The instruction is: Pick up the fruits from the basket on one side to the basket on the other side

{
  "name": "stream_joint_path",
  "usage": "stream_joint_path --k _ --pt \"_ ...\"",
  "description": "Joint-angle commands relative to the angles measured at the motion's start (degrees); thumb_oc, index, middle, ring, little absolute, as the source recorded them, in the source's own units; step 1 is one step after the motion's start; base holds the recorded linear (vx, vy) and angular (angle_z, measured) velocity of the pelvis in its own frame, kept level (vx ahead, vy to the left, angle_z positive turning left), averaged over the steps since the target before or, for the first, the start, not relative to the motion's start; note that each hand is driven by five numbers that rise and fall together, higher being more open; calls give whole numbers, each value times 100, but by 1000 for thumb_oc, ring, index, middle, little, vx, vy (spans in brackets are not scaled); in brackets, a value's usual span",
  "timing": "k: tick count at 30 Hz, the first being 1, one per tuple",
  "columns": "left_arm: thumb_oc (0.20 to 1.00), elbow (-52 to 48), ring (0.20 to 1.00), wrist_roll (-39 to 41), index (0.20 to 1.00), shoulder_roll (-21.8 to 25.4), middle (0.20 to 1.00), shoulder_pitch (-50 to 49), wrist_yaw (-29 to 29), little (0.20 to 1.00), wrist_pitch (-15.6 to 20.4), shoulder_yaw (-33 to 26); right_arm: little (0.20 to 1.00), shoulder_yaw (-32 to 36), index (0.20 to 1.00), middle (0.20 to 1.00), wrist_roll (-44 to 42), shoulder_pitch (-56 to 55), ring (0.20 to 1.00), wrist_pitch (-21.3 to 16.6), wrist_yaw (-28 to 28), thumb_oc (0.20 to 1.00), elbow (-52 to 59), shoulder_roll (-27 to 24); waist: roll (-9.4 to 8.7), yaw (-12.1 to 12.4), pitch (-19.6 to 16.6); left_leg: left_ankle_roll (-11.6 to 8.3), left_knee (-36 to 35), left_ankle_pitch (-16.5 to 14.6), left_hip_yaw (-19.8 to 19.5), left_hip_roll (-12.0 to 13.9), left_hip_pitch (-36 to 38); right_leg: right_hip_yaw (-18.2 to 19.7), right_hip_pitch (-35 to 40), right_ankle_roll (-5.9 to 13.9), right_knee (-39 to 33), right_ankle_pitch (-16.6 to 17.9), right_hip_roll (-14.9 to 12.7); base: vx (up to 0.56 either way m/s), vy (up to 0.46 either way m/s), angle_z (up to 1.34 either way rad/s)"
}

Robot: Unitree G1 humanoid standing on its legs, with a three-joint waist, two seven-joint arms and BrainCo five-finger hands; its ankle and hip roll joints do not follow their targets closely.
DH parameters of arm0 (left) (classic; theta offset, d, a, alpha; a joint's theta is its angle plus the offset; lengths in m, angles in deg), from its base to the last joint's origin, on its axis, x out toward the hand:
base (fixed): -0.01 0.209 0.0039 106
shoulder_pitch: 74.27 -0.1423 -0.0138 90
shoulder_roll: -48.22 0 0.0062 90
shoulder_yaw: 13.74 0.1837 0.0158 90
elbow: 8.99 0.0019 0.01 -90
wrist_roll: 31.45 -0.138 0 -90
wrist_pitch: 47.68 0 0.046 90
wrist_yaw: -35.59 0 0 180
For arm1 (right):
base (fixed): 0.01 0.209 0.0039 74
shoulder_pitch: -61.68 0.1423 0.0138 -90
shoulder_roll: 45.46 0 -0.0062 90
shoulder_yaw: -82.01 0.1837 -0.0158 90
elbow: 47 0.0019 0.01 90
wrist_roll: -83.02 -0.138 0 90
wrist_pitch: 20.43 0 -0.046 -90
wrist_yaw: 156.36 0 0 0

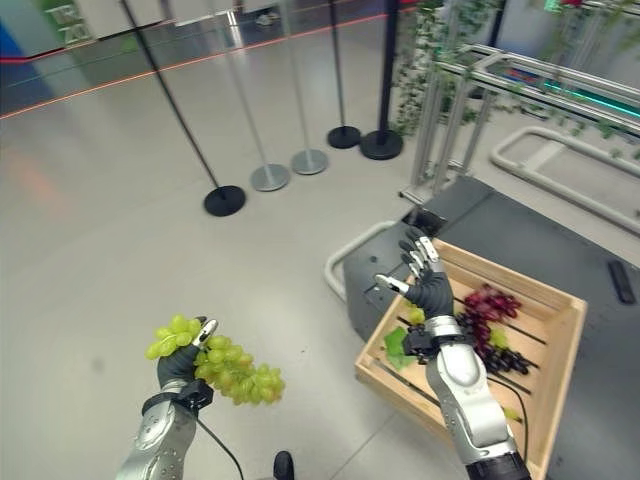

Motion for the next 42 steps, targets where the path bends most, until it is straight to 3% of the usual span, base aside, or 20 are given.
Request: stream_joint_path --k 1,3,9,11,12,13,14,16,17,19,20,22,24,28,34,36,37,38,39,42 --pt "200 -604 200 -56 200 365 200 168 201 200 406 -320 1000 92 1000 1000 266 236 1000 -314 -55 1000 299 115 -310 -52 -343 -559 1912 -2040 972 907 908 -761 170 207 -661 176 -610 -81 183 188" --pt "200 -787 200 -194 200 459 200 167 251 200 362 -305 1000 141 1000 1000 187 200 1000 -333 -75 1000 307 212 -357 57 -366 -499 1498 -2093 1057 857 753 -1082 166 326 -619 453 -757 -86 195 136" --pt "200 -1047 200 -554 200 690 200 198 153 200 324 -446 1000 113 1000 1000 155 265 1000 -322 -80 1000 243 478 -653 371 -379 -293 627 -2002 770 419 795 -1200 73 622 -599 902 -1061 -51 220 94" --pt "200 -1041 200 -583 200 788 200 386 67 200 383 -339 1000 122 1000 1000 212 364 1000 -324 -196 1000 249 553 -723 323 -220 -129 598 -1906 402 153 599 -447 -253 654 -344 939 -1141 -37 254 77" --pt "200 -995 200 -505 200 824 200 515 54 200 475 -151 1000 211 1000 1000 199 364 1000 -307 -294 1000 233 588 -712 80 -179 -25 528 -1900 -93 -95 529 1154 -441 717 -387 773 -815 -7 251 160" --pt "200 -991 200 -504 200 825 200 522 54 200 478 -150 1000 214 1000 1000 199 369 1000 -308 -295 1000 232 588 -721 90 -187 -21 523 -1878 -84 -104 510 1167 -467 715 -391 794 -822 187 307 250" --pt "200 -968 200 -584 200 854 200 584 58 200 490 -32 1000 308 1000 1000 235 280 1000 -304 -366 1000 287 577 -708 -20 -166 105 545 -1845 -637 -368 459 2288 -416 642 -409 532 -428 86 142 213" --pt "200 -975 200 -650 200 876 200 585 140 200 461 31 1000 350 1000 1000 207 199 1000 -310 -367 1000 282 560 -721 -78 -151 194 504 -1763 -1107 -602 411 2840 -432 483 -365 379 -40 80 152 153" --pt "200 -978 200 -651 200 875 200 587 139 200 459 30 1000 351 1000 1000 207 202 1000 -311 -367 1000 282 560 -721 -86 -161 191 495 -1733 -1115 -604 388 2835 -452 482 -373 405 -42 96 146 140" --pt "200 -985 200 -700 200 889 200 610 273 200 403 110 1000 458 1000 1000 209 32 1000 -309 -316 1000 326 532 -673 -219 -172 261 425 -1588 -1681 -898 289 3761 -609 370 -253 266 520 95 78 146" --pt "200 -987 200 -700 200 887 200 608 273 200 401 113 1000 460 1000 1000 208 28 1000 -309 -315 1000 327 530 -670 -229 -178 261 427 -1592 -1695 -901 284 3750 -620 367 -230 248 520 69 18 165" --pt "200 -973 200 -662 200 888 200 708 364 200 453 211 1000 502 1000 1000 184 16 1000 -359 -295 1000 357 513 -649 -332 -139 257 492 -1557 -2127 -1101 212 4535 -733 338 -161 211 889 65 10 164" --pt "200 -929 200 -684 200 882 200 792 446 200 470 280 1000 533 1000 1000 92 -30 1000 -405 -282 1000 344 456 -658 -379 -77 207 640 -1579 -2440 -1270 120 4826 -707 257 -163 189 1032 45 -85 141" --pt "200 -1078 200 -625 200 859 200 591 581 200 485 154 1000 444 1000 1000 -23 5 1000 -334 -98 1000 361 364 -604 -272 -156 82 620 -1589 -2748 -1307 83 4669 -544 289 -607 388 770 73 -154 55" --pt "200 -1315 200 -395 200 799 200 255 576 200 473 -166 1000 364 1000 1000 -5 137 1000 -283 -19 1000 272 203 -518 29 -182 -123 781 -1554 -3168 -1184 -79 4271 -339 129 -834 236 655 47 -154 40" --pt "200 -1315 200 -311 200 743 200 295 590 200 475 -188 1000 520 1000 1000 38 139 1000 -287 -90 1000 260 109 -478 -113 -53 -114 960 -1590 -2482 -905 -265 3817 -319 108 -756 114 484 -40 -24 119" --pt "200 -1299 200 -251 200 697 200 285 565 200 477 -207 1000 583 1000 1000 129 147 1000 -268 -192 1000 214 67 -444 -216 1 -87 863 -1548 -1416 -436 -251 3324 -265 162 -724 71 305 -43 3 175" --pt "200 -1301 200 -251 200 696 200 288 565 200 476 -210 1000 582 1000 1000 130 153 1000 -270 -193 1000 212 66 -440 -213 -1 -93 847 -1516 -1415 -430 -263 3328 -281 162 -734 102 311 -53 10 156" --pt "200 -1274 200 -217 200 651 200 266 527 200 485 -232 1000 629 1000 1000 182 134 1000 -269 -241 1000 162 80 -421 -257 -19 -148 775 -1451 -831 -113 -205 3000 -237 213 -742 68 172 -29 2 145" --pt "200 -1368 200 -178 200 676 200 56 651 200 433 -306 1000 663 1000 1000 243 64 1000 -195 -216 1000 -4 207 -344 -153 -248 -327 494 -1298 -600 167 65 2539 95 315 -988 114 -8 87 -3 122"
